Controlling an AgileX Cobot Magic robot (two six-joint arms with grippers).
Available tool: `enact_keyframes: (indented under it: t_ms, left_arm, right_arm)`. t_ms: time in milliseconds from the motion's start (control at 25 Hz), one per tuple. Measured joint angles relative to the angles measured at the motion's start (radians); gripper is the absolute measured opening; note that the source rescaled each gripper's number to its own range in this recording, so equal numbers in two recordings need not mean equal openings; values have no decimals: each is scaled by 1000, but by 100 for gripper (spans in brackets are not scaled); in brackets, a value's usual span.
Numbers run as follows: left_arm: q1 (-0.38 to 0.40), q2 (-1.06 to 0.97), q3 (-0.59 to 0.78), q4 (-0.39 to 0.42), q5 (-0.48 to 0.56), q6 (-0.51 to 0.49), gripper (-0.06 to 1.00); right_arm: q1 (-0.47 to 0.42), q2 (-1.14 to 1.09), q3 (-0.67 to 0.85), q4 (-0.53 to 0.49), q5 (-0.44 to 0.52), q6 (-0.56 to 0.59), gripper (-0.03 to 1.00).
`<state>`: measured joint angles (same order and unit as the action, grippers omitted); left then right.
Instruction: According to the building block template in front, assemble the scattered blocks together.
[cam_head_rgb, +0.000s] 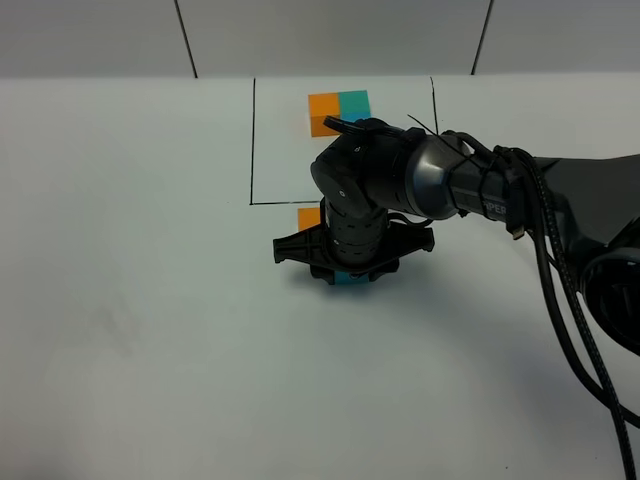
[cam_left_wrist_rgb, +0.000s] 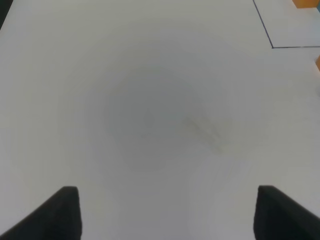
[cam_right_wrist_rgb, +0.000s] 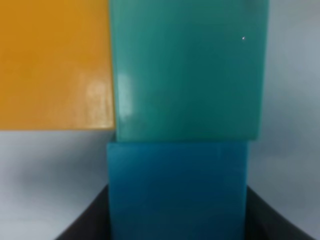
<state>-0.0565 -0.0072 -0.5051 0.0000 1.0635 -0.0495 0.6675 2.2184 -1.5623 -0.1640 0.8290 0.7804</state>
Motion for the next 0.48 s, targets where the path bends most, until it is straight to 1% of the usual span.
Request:
enact_keyframes:
  t_ms: [40,120,240,320,360,400,480]
  left_arm:
    - [0,0,0,0,0,0,54]
    - [0,0,0,0,0,0,54]
    - [0,0,0,0,0,0,54]
    - [0,0,0,0,0,0,54]
    - [0,0,0,0,0,0,54]
    - [0,0,0,0,0,0,54]
    - [0,0,0,0,0,0,54]
  right_arm:
    - [-1,7,1,0,-3,0,12]
    - [-3,12,2,0,-6,0,29]
    - [-6,7,3,0,-7,-8,64]
    - [-7,-15,5,12,-12,-38,84]
    - [-8,-29,6,29,-16,-55,91]
    - [-11,-47,6,44,-22,-76,95]
    - [-21,-78,6,93,-26,-129,98]
